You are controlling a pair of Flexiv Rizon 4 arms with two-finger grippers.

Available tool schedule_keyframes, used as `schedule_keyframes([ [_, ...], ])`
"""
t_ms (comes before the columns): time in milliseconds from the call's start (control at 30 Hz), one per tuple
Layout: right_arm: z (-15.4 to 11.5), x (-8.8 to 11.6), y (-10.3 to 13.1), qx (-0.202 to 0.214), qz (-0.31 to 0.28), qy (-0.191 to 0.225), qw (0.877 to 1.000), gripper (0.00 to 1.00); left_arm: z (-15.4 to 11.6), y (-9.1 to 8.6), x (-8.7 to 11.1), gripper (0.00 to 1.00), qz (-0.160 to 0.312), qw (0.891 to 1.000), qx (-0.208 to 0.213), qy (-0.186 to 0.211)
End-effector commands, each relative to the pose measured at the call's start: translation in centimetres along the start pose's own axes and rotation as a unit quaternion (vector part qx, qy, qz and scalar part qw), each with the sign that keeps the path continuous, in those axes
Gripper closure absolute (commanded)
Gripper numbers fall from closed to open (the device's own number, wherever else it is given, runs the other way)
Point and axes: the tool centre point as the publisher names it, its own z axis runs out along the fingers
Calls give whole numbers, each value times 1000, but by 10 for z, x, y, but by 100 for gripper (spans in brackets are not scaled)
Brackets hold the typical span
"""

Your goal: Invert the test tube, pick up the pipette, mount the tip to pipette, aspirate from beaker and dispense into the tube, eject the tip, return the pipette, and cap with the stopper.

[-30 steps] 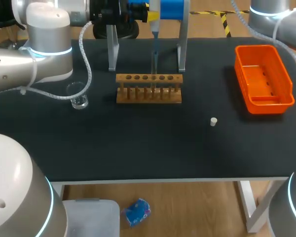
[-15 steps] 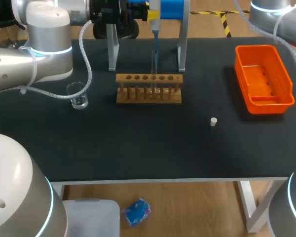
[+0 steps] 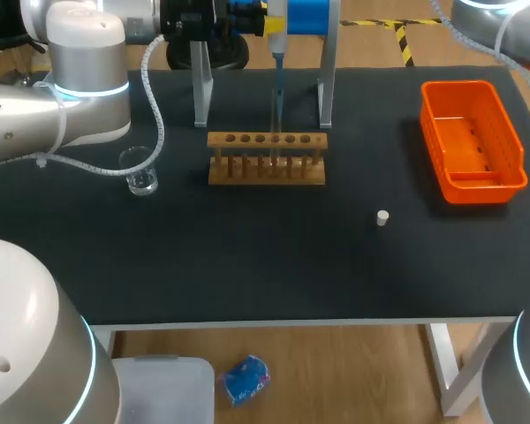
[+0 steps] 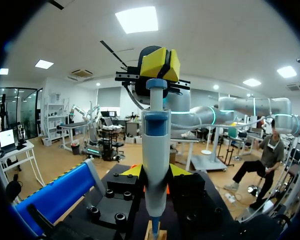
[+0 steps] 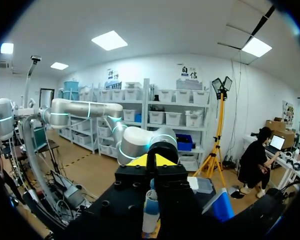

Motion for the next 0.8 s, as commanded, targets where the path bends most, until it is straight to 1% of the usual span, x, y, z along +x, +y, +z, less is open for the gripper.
schedule_keyframes([
  [33, -15, 11, 12, 39, 2, -4, 999, 0, 0, -1, 0, 100, 0, 1000, -1, -1],
  [167, -33, 21, 11, 80, 9, -14, 997, 0, 0, -1, 0, 100, 0, 1000, -1, -1],
  [233, -42, 25, 7, 108, 18, -26, 994, 0, 0, -1, 0, 100, 0, 1000, -1, -1],
  [367, -58, 34, -6, 135, 25, -54, 989, 0, 0, -1, 0, 100, 0, 1000, -1, -1],
  [500, -70, 43, -26, 162, 29, -70, 984, 0, 0, -1, 0, 100, 0, 1000, -1, -1],
  [667, -78, 54, -59, 203, 32, -76, 976, 0, 0, -1, 0, 100, 0, 1000, -1, -1],
  [700, -79, 55, -64, 208, 32, -78, 974, 0, 0, -1, 0, 100, 0, 1000, -1, -1],
  [800, -81, 59, -88, 214, 34, -79, 973, 0, 0, -1, 0, 100, 0, 1000, -1, -1],
])
